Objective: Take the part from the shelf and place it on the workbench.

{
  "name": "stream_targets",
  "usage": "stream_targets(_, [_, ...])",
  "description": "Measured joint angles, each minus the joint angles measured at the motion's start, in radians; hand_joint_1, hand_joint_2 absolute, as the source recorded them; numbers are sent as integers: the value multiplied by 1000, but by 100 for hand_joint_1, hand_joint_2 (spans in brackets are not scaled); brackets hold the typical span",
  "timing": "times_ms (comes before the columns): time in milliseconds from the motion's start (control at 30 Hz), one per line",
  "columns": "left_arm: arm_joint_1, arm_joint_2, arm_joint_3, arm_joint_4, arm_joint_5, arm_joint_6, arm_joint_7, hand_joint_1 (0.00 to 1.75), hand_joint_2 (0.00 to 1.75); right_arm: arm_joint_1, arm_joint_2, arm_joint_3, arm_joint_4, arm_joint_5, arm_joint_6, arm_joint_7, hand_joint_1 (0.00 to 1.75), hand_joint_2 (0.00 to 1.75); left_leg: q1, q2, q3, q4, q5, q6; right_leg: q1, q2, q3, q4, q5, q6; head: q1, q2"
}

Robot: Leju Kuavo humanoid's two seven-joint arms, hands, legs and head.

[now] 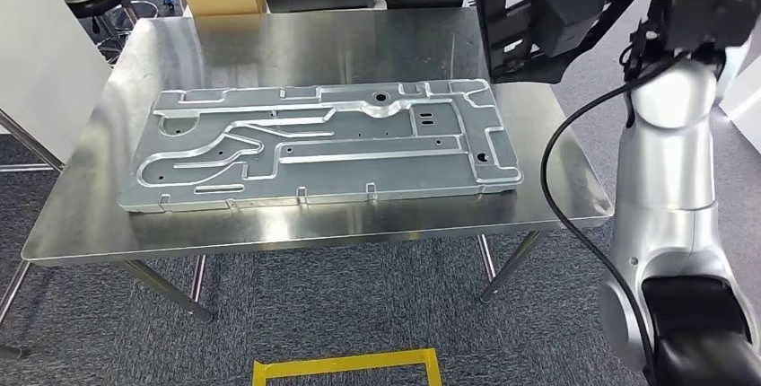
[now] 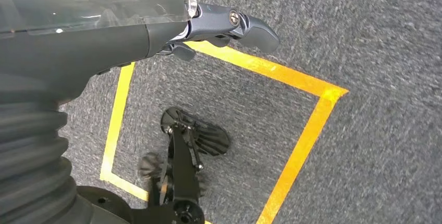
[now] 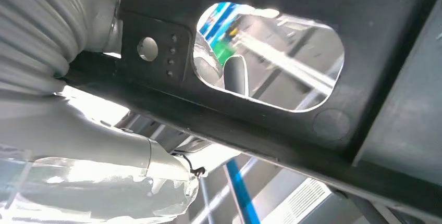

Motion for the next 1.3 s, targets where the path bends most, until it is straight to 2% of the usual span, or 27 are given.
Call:
stream_targets(33, [0, 0, -2, 0, -1, 0, 0, 0, 175, -30, -3, 6, 51, 37, -8, 4, 175, 175, -2, -1, 1, 2, -4, -4, 2, 0, 23, -61, 26, -5, 0, 0])
stream_targets(67, [-1, 0, -4, 0, -2, -1, 0, 0, 175, -56, -6, 14, 105, 71, -16, 7, 175, 175, -3, -2, 1, 3, -6, -8, 5, 1, 37, -99, 37, -10, 0, 0])
stream_targets(133, [-1, -1, -6, 0, -6, -1, -2, 0, 175, -89, -8, 32, 207, 124, -32, 8, 175, 175, -3, -2, -1, 2, -7, -17, 9, 2, 42, -119, 35, -19, 0, 0])
stream_targets(200, [-1, -1, -7, 0, -8, -1, -3, 0, 175, -105, -10, 49, 290, 157, -48, 5, 175, 175, -3, 0, -4, 11, -16, -27, 4, 2, 46, -124, 37, -29, 0, 0])
stream_targets(267, [-2, -1, -8, 0, -9, -1, -3, 0, 175, -118, -10, 65, 351, 171, -56, 2, 175, 175, -1, 2, -40, 88, -59, -36, -1, 0, 51, -130, 37, -38, 0, 0])
stream_targets(333, [-1, -2, -8, 0, -9, -1, -3, 0, 175, -127, -10, 77, 394, 175, -58, -1, 175, 175, 2, 3, -111, 226, -115, -42, 0, 0, 52, -129, 35, -42, 0, 0])
stream_targets(367, [0, -2, -8, 0, -9, -1, -3, 0, 175, -129, -11, 82, 412, 181, -58, 0, 175, 175, 3, 3, -141, 277, -126, -45, 1, 0, 52, -129, 33, -44, 0, 0])
stream_targets(400, [1, -2, -8, 0, -9, -1, -3, 0, 175, -131, -11, 87, 431, 194, -58, 5, 175, 175, 4, 3, -155, 292, -116, -46, 1, 1, 54, -127, 31, -44, 0, 0])
stream_targets(433, [1, -2, -8, 0, -9, -1, -4, 0, 175, -133, -11, 94, 452, 217, -60, 13, 175, 175, 5, 3, -148, 265, -87, -45, 1, 2, 56, -126, 28, -43, 0, 0])
stream_targets(500, [1, -2, -8, 1, -8, -2, -6, 0, 175, -146, -10, 112, 519, 289, -73, 33, 175, 175, 6, 3, -92, 129, -9, -39, 1, 3, 63, -123, 21, -39, 0, 0])
stream_targets(533, [0, -2, -8, 1, -8, -4, -8, 0, 175, -157, -10, 122, 567, 330, -88, 43, 175, 175, 4, 3, -63, 65, 15, -34, 3, 4, 65, -121, 17, -36, 0, 0])
stream_targets(567, [-1, -3, -8, 1, -7, -5, -10, 0, 175, -167, -9, 134, 626, 375, -107, 55, 175, 175, 3, 3, -45, 25, 26, -31, 4, 5, 66, -121, 16, -31, 0, 0])
stream_targets(667, [-2, -3, -8, 1, -3, -8, -18, 0, 175, -179, -5, 173, 797, 504, -161, 116, 175, 175, 1, 1, -36, 4, 26, -18, 6, 4, 66, -125, 16, -15, 0, 0])
stream_targets(733, [-2, -3, -8, 1, -3, -9, -22, 0, 175, -179, -4, 198, 881, 568, -182, 165, 175, 175, 5, 0, -32, -6, 31, -6, 4, 2, 55, -100, -3, -4, 0, 0])
stream_targets(767, [-2, -3, -8, 1, -3, -9, -22, 0, 175, -179, -4, 209, 916, 591, -188, 188, 175, 175, 6, 1, -30, -10, 32, -1, 2, 1, 35, -59, -25, 0, 0, 0])
stream_targets(833, [-1, -3, -8, 1, -5, -8, -23, 0, 175, -176, -5, 230, 977, 633, -195, 228, 175, 175, 5, 0, -29, -10, 31, 4, 0, 1, -33, 72, -82, 7, 0, 0])
stream_targets(867, [0, -2, -8, 1, -6, -8, -23, 0, 175, -174, -5, 242, 1002, 653, -195, 244, 175, 175, 5, 0, -29, -10, 30, 5, -2, 1, -66, 130, -98, 10, 0, 0])
stream_targets(900, [1, -2, -8, 1, -7, -7, -23, 0, 175, -173, -5, 253, 1024, 673, -192, 259, 175, 175, 5, 0, -27, -10, 28, 5, -3, 1, -86, 158, -96, 12, 0, 0])
stream_targets(933, [1, -2, -8, 1, -8, -7, -23, 0, 175, -173, -4, 265, 1043, 693, -187, 273, 175, 175, 5, 0, -25, -9, 26, 4, -4, 0, -86, 146, -74, 12, 0, 0])
stream_targets(967, [2, -1, -8, 1, -9, -9, -24, 0, 175, -173, -4, 276, 1059, 713, -179, 286, 175, 175, 5, 0, -22, -8, 23, 3, -4, 0, -66, 95, -37, 10, 0, 0])
stream_targets(1000, [2, -1, -8, 1, -11, -11, -26, 0, 175, -173, -4, 287, 1073, 732, -169, 298, 175, 175, 5, -1, -19, -6, 20, 0, -4, -2, -34, 21, 2, 7, 0, 0])
stream_targets(1033, [2, 0, -9, 1, -13, -14, -28, 0, 175, -173, -4, 298, 1085, 748, -161, 309, 175, 175, 3, -2, -19, -3, 17, -4, -2, -3, -4, -46, 30, 2, 0, 0])
stream_targets(1067, [2, 2, -9, 1, -16, -16, -30, 0, 175, -172, -4, 307, 1094, 760, -155, 316, 175, 175, 2, -3, -20, -1, 14, -8, 1, -4, 16, -94, 47, -3, 0, 0])
stream_targets(1133, [4, 5, -12, 1, -24, -17, -33, 0, 175, -170, -4, 320, 1110, 774, -149, 326, 175, 175, -1, -3, -21, 0, 11, -18, 6, -4, 26, -120, 49, -12, 0, 0])
stream_targets(1200, [5, 11, -16, 1, -30, -17, -37, 0, 175, -167, -6, 328, 1122, 785, -144, 333, 175, 175, -2, -2, -19, 2, 5, -28, 2, -2, 29, -125, 50, -22, 0, 0])
stream_targets(1267, [5, 17, -22, 1, -35, -16, -39, 0, 175, -166, -7, 334, 1130, 795, -142, 337, 175, 175, -2, 0, -40, 56, -32, -38, -5, -2, 36, -132, 51, -32, 0, 0])
stream_targets(1300, [5, 20, -25, 1, -37, -15, -39, 0, 175, -165, -7, 335, 1134, 798, -142, 337, 175, 175, 1, 1, -67, 115, -63, -41, -5, -3, 38, -133, 50, -35, 0, 0])
